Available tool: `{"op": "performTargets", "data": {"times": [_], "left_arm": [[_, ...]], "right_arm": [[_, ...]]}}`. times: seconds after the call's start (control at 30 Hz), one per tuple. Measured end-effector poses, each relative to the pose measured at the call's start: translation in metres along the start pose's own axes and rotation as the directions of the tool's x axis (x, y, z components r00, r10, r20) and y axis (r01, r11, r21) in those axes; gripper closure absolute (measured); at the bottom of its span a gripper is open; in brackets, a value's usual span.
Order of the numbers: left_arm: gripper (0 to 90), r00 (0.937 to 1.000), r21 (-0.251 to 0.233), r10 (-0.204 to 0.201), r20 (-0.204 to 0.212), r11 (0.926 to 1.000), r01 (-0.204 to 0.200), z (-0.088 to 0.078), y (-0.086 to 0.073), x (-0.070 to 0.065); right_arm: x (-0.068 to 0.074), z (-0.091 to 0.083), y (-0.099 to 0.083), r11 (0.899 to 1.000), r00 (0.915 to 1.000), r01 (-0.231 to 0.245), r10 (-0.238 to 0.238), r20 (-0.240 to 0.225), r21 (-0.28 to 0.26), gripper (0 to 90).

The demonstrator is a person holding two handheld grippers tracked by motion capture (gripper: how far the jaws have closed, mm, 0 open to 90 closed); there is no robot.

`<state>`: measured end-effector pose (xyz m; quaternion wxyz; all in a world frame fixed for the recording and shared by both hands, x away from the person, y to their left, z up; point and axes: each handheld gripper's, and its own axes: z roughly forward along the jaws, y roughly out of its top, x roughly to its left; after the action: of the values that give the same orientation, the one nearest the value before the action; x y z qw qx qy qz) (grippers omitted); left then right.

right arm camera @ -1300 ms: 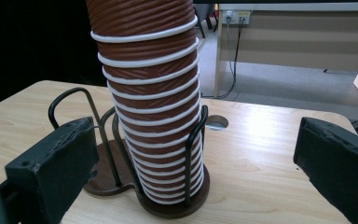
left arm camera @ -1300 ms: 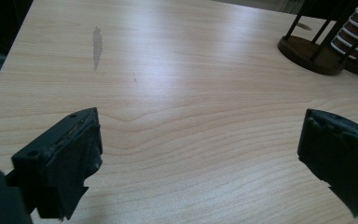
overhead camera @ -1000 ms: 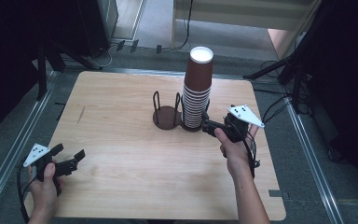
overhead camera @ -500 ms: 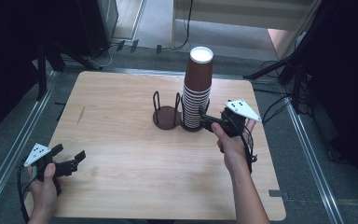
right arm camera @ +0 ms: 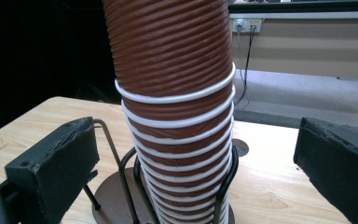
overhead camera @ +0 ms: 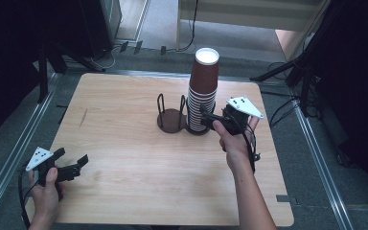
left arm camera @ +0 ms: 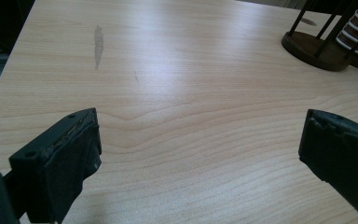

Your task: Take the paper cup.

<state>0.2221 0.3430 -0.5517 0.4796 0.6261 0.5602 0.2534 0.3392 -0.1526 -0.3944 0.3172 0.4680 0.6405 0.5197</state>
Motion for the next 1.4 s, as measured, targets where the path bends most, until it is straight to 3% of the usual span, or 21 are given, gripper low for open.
{"op": "performTargets", "data": {"times": [0.77,0.97,1.4], "left_arm": [[0.0,1.0,0.007,0.005,0.0,1.0,-0.005,0.0,0.0,0.0],[0.0,1.0,0.008,0.007,0.002,0.9999,-0.007,0.0,0.0,0.0],[0.0,0.9999,0.011,0.01,0.007,0.9999,-0.01,0.001,0.0,0.0]], "right_arm": [[0.008,0.022,0.009,1.0,0.9998,-0.021,0.021,0.001,-0.011,0.0],[0.01,0.035,0.015,1.0,0.9985,-0.026,0.027,0.048,-0.015,0.0],[0.016,0.052,0.025,0.999,0.9975,-0.016,0.018,0.068,-0.04,0.0]]}}
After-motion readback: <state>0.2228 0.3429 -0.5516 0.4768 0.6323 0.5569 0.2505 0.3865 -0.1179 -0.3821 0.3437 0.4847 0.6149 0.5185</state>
